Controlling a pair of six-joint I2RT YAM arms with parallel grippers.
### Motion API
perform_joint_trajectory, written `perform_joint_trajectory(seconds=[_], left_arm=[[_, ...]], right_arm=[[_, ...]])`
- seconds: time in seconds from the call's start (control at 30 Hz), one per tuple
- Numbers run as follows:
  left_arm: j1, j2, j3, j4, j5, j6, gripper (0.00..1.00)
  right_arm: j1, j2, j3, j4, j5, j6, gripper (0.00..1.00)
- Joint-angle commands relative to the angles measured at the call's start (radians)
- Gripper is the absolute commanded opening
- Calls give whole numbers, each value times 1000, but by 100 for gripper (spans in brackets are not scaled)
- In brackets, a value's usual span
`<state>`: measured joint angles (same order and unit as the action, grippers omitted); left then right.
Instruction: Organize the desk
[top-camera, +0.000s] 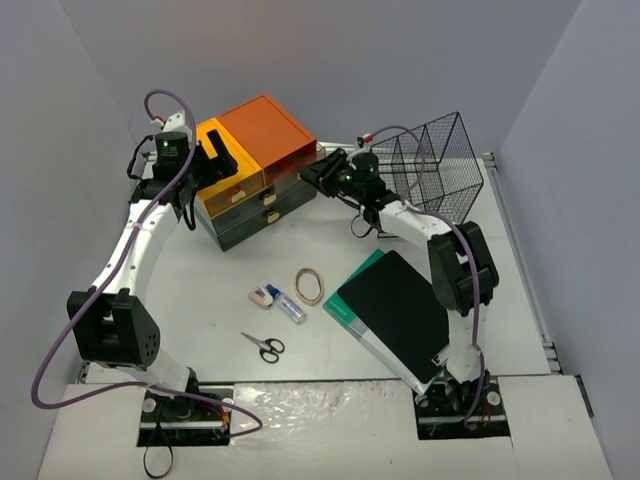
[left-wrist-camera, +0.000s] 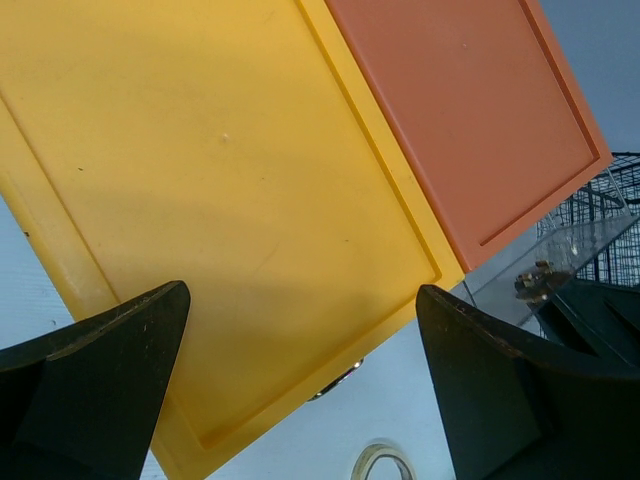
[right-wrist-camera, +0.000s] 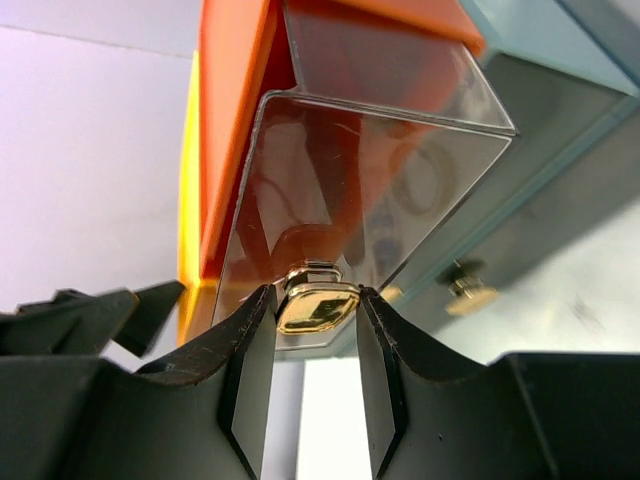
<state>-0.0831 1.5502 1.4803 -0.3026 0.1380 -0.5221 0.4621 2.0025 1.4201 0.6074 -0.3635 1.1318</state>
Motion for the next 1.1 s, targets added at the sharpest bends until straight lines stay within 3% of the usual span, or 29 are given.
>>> perform_joint_trajectory(seconds=[0.0,0.47,0.57,0.63,0.77,1.07], left_arm=[[14,-11,-11,-115,-17,10,97],[19,-12,-9,-125,-20,19,97],[19,-10,-8,-125,-21,19,97],[20,-10,-6,-127,-21,19,97],[20,-8,-3,-131,-21,20,97],[20,-7,11,-147,-32,34,97]], right_arm=[[9,-131,-60,-141,50,-139,0],[33,-251,-153,-373,133,-236,0],[37,-255,-143,-390,161,-276,43],[43,-254,-124,-423,175,-297,61],[60,-270,-97,-472,201,-326,74],[134,-418,-119,-591,293,-403,77]])
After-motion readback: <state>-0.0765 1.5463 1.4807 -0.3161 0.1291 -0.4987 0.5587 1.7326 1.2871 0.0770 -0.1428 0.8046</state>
